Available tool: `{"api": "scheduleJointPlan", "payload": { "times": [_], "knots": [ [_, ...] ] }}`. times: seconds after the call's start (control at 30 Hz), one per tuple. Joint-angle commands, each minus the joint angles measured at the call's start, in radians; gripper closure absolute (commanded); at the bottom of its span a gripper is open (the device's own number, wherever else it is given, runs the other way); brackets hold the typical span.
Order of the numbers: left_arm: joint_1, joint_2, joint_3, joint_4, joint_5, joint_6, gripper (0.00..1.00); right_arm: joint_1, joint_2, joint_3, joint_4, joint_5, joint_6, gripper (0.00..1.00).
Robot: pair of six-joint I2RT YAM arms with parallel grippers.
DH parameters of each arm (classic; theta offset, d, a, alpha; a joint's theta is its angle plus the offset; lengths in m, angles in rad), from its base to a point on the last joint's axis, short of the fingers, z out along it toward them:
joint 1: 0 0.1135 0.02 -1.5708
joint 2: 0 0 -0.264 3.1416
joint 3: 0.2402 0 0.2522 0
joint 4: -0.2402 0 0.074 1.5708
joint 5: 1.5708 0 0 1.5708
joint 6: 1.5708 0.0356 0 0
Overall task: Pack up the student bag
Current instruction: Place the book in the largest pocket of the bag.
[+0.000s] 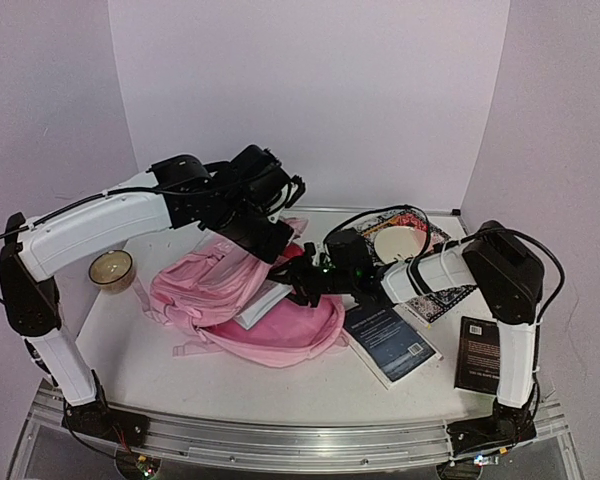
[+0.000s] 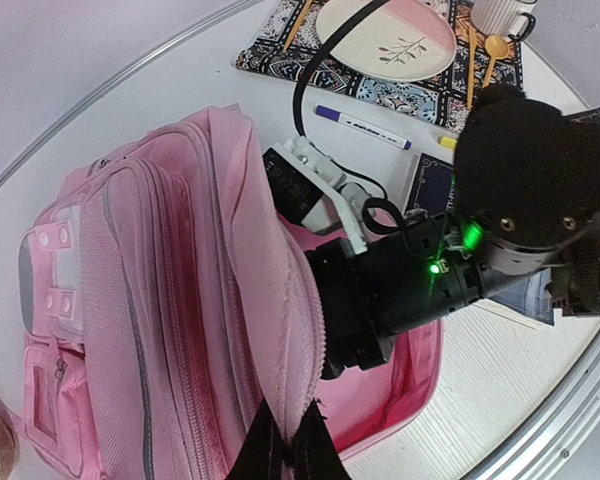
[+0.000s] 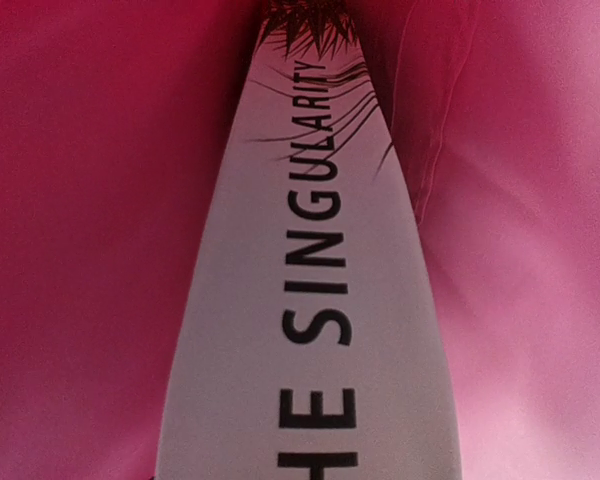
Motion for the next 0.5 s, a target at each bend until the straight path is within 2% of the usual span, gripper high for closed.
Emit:
{"api": "scheduleJointPlan", "payload": {
  "times": [0.0, 0.27, 0.47],
  "knots": [
    [-0.013, -0.138, -0.073, 0.097, -0.001, 0.003, 1.0, 0.003, 0.05, 0.113, -0.022, 0.015, -0.037, 0.56],
    [-0.013, -0.23, -0.249, 0.114, -0.026, -0.033, 1.0, 0.002, 0.082, 0.198, -0.161, 0.052, -0.112, 0.36],
    [-0.01, -0.243, -0.277, 0.171, -0.056, -0.054, 1.0, 0.026, 0.094, 0.229, -0.211, 0.036, -0.131, 0.24]
  ]
}}
